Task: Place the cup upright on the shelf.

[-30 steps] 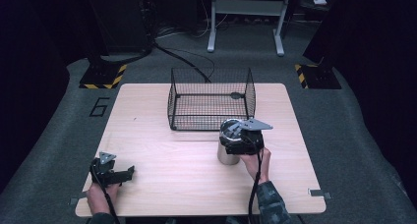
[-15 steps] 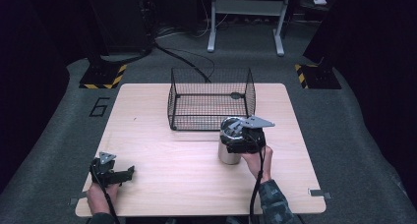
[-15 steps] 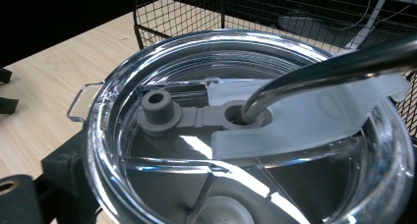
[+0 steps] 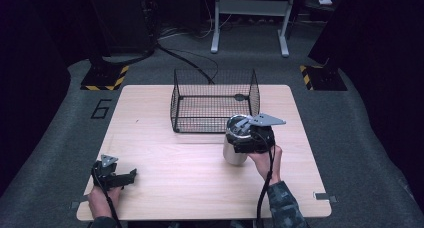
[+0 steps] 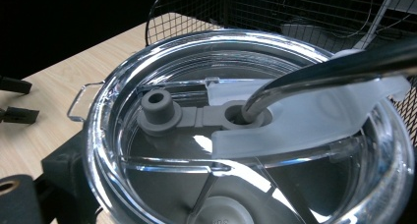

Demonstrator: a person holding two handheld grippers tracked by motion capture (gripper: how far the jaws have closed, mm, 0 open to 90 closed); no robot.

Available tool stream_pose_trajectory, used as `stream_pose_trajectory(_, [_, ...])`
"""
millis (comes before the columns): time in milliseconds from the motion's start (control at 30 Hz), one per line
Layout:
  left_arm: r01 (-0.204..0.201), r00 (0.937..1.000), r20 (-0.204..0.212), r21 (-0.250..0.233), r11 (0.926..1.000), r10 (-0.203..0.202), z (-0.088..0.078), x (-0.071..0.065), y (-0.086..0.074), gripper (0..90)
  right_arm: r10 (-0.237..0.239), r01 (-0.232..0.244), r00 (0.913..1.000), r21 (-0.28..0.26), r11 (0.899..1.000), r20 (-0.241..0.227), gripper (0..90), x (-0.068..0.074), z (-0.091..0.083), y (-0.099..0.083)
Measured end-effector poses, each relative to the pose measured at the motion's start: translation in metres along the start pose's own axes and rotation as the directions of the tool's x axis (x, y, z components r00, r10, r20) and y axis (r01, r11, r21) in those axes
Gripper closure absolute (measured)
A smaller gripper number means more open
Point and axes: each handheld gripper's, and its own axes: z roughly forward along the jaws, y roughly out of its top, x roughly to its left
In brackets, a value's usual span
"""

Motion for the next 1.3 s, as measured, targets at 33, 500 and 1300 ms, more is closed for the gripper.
stream_pose_trajectory(33, [0.0, 1.0, 0.0, 0.0, 1.0, 0.0, 0.0, 0.0, 0.0, 0.4, 0.0, 0.0, 1.0, 0.0, 1.0, 0.0, 3.9, 0.0, 0.0, 0.0])
stream_pose_trajectory(500, [0.0, 1.0, 0.0, 0.001, 1.0, 0.0, 0.0, 0.0, 0.0, 0.4, -0.006, 0.006, 0.9997, -0.009, 1.0, -0.025, 4.0, 0.002, -0.015, 0.026])
stream_pose_trajectory(1300, [0.0, 1.0, 0.0, 0.001, 1.0, 0.0, 0.0, 0.0, 0.0, 0.4, -0.04, 0.039, 0.9986, -0.02, 0.999, -0.034, 4.0, 0.0, -0.025, 0.071])
